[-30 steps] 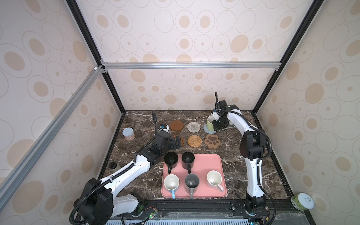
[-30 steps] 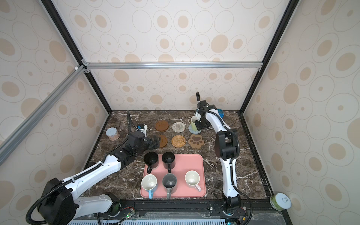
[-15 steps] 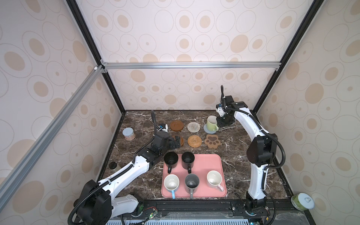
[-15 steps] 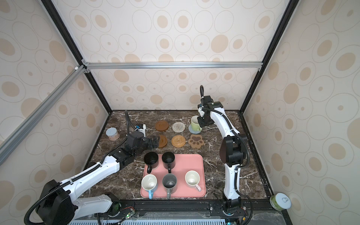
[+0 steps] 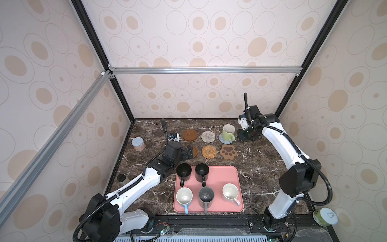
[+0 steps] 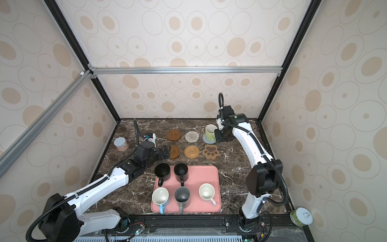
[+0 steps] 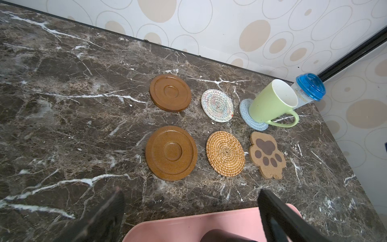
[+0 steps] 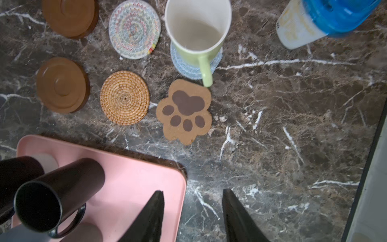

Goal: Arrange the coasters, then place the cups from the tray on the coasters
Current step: 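Open the right gripper and raise it out of the mug, then move the right gripper back over the black mugs on the pink tray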

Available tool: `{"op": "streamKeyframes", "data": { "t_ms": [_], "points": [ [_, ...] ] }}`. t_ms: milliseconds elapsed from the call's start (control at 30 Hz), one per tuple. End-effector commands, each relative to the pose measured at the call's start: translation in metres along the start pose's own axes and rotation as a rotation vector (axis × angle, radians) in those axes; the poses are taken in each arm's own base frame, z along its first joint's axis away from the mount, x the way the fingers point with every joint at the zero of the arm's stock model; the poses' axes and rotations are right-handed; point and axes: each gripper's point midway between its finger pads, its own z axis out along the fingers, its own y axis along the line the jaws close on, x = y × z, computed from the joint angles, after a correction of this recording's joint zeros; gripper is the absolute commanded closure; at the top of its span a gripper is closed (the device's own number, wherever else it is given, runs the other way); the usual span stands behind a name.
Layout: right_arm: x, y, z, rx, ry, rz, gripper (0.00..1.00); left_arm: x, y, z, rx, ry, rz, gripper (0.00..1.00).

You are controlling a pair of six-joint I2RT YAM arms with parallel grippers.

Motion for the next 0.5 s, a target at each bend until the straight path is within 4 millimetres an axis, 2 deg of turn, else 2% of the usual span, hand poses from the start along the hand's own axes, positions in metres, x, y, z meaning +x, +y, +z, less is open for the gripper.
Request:
{"op": "streamKeyframes", "data": {
  "t_ms": [0,300,467],
  "points": [
    [0.021,0.022,-0.009,-0.03,0.027,0.024,0.5,-0.017,-0.007,0.0,0.005,-0.043,-0.027,0.0],
    [0.047,0.081,-0.012,-0.128,0.025,0.027,0.5,-0.019,-0.011,0.007,0.003,-0.034,-0.03,0.0],
    [0.064,0.11,0.0,-0.133,0.052,-0.021,0.49,-0.019,-0.006,0.005,-0.015,-0.041,-0.036,0.0]
  ]
}}
